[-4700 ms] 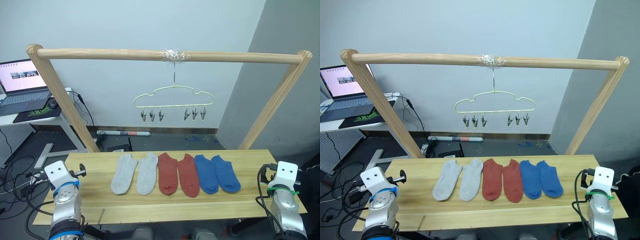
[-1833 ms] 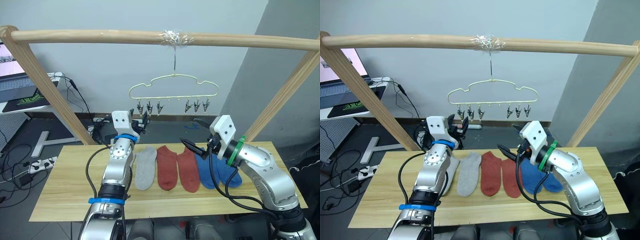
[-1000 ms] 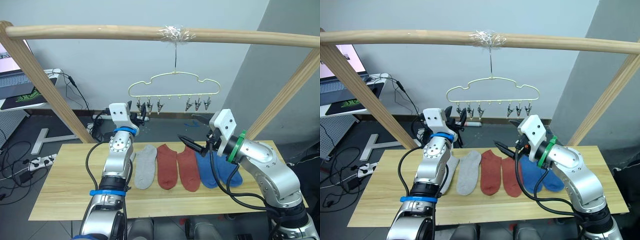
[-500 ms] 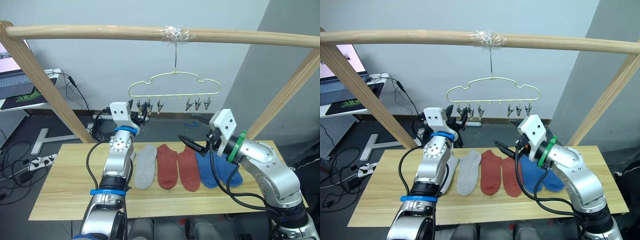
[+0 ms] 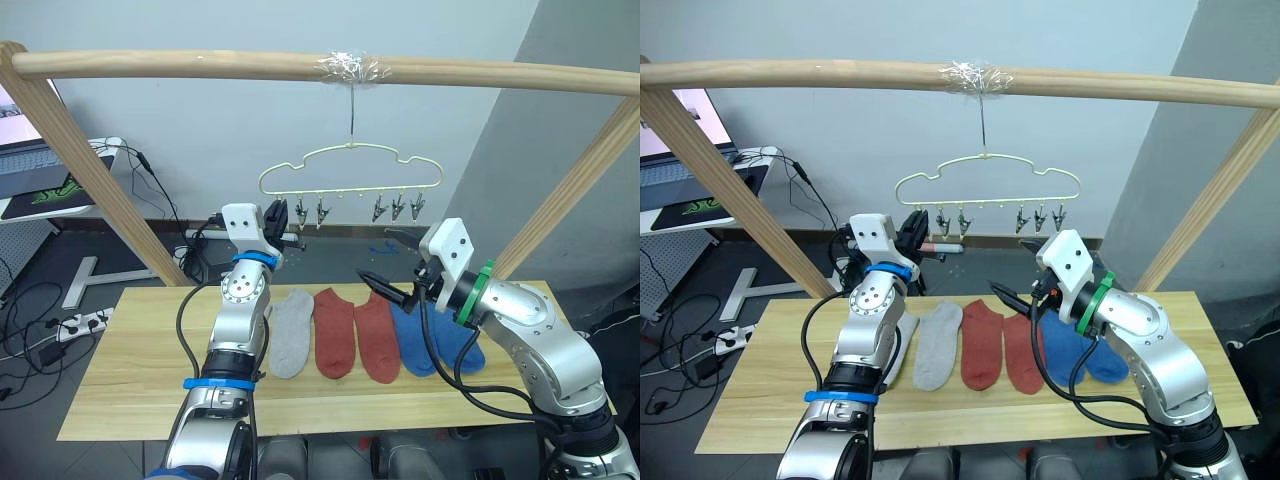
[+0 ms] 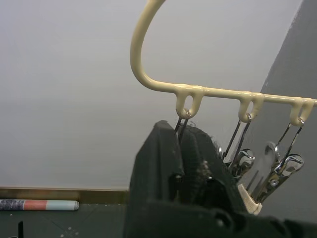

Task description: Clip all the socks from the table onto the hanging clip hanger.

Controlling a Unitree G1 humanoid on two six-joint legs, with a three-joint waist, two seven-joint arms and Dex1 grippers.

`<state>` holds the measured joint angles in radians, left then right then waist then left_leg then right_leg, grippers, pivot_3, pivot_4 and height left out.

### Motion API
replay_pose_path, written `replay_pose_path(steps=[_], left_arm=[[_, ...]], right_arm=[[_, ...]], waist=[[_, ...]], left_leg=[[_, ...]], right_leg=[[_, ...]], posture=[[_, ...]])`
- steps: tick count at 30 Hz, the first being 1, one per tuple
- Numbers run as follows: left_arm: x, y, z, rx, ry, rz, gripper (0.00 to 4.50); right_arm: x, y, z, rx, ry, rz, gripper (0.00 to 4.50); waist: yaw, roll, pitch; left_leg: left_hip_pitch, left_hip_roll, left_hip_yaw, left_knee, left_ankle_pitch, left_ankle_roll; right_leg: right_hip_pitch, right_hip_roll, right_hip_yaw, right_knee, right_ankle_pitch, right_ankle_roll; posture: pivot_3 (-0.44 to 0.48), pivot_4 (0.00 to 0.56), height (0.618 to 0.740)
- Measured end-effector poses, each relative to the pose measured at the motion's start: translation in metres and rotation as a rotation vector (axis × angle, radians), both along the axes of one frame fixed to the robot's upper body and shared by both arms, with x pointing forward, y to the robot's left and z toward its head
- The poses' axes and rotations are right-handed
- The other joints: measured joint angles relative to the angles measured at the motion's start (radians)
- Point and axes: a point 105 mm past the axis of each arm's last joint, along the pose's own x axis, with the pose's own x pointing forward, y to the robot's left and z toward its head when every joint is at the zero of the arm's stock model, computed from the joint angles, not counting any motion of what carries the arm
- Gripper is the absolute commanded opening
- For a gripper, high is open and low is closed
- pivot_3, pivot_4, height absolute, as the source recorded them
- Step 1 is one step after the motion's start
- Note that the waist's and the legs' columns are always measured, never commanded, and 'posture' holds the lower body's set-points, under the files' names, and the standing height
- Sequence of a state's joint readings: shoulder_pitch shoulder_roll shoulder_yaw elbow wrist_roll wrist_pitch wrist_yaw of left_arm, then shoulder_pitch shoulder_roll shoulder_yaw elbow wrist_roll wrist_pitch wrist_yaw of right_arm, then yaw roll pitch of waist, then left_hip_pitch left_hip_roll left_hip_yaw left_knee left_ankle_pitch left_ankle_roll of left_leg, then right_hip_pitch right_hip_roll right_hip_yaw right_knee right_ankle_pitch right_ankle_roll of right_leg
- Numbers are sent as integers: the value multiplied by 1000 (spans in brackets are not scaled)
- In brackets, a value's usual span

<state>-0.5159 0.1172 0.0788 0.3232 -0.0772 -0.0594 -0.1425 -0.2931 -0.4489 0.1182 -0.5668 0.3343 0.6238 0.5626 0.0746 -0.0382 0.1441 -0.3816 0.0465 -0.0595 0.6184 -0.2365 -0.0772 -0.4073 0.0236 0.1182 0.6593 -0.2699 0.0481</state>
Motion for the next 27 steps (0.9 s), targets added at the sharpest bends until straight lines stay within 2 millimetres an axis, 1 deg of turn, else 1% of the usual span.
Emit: replay_pose_path(steps=[3, 5, 7, 9, 10, 12, 13, 14, 17, 21, 23, 27], left_arm=[[0, 0, 0, 3, 0, -3, 15], [0, 0, 1, 7, 2, -6, 15], [-1, -1, 3, 16, -5, -21, 15], [-2, 1, 5, 29, -6, -28, 15], [-3, 2, 6, 33, -6, -35, 15], [-5, 4, 5, 39, 5, -51, 15], [-5, 6, 4, 44, 10, -51, 15], [-7, 7, 2, 48, 16, -54, 15], [-8, 3, -3, 50, 33, -65, 15], [-10, 4, -4, 43, 39, -53, 15], [-11, 4, -3, 43, 38, -54, 15], [-12, 3, -3, 42, 39, -58, 15]], right_arm=[[0, 0, 0, 6, 0, -5, 4500], [1, -1, -4, 20, 14, -29, 4500], [1, -12, -20, 27, 75, -110, 4500], [3, -33, -52, -15, 156, -251, 4500], [2, -47, -73, -63, 200, -328, 4500], [-3, -83, -120, -188, 297, -495, 4500], [-4, -92, -130, -183, 324, -560, 4500], [-3, -100, -136, -162, 338, -630, 4500], [3, -118, -143, -78, 354, -794, 4500], [9, -144, -158, -20, 414, -915, 4500], [13, -150, -163, -14, 428, -917, 4500], [23, -154, -172, -94, 413, -850, 4500]], waist=[[0, 0, 0], [0, 0, 0], [2, 0, 0], [5, 0, 0], [6, 0, 0], [4, 0, 1], [1, 1, 1], [-5, 2, 2], [-22, 3, 3], [-26, 3, 3], [-27, 3, 4], [-26, 4, 4]], left_leg=[[0, 0, 0, 0, 0, 0], [0, 0, 0, 0, 0, 0], [-1, 0, -1, 0, 0, 0], [-1, 0, -1, 0, 0, 0], [-1, -1, -1, 0, 0, 0], [-1, -1, 1, 1, 0, 0], [-1, -1, 1, 1, 0, 0], [0, -1, 1, 2, 0, 0], [1, -1, 0, 3, 0, 0], [-1, -1, 1, 7, 0, 0], [-1, -1, 2, 7, 0, 0], [-1, -1, 2, 7, 0, 0]], right_leg=[[0, 0, 0, 0, 0, 0], [0, 0, 0, 0, 0, 0], [0, 0, -1, 0, 0, 0], [0, 0, -1, -1, 0, 0], [0, -1, -1, -1, 0, 0], [0, -2, 1, -1, 0, 0], [0, -2, 0, -1, 0, 0], [0, -1, 1, 0, 0, 0], [0, -1, 1, 3, 0, 1], [1, -1, 2, 3, 1, 3], [1, -1, 3, 2, 2, 4], [1, -1, 2, 2, 2, 4]], posture=[[174, 148, 740], [175, 147, 740], [176, 150, 740], [177, 149, 740], [176, 148, 740], [175, 148, 740], [175, 148, 740], [173, 145, 740], [172, 143, 740], [173, 134, 740], [175, 135, 740], [195, 127, 740]])
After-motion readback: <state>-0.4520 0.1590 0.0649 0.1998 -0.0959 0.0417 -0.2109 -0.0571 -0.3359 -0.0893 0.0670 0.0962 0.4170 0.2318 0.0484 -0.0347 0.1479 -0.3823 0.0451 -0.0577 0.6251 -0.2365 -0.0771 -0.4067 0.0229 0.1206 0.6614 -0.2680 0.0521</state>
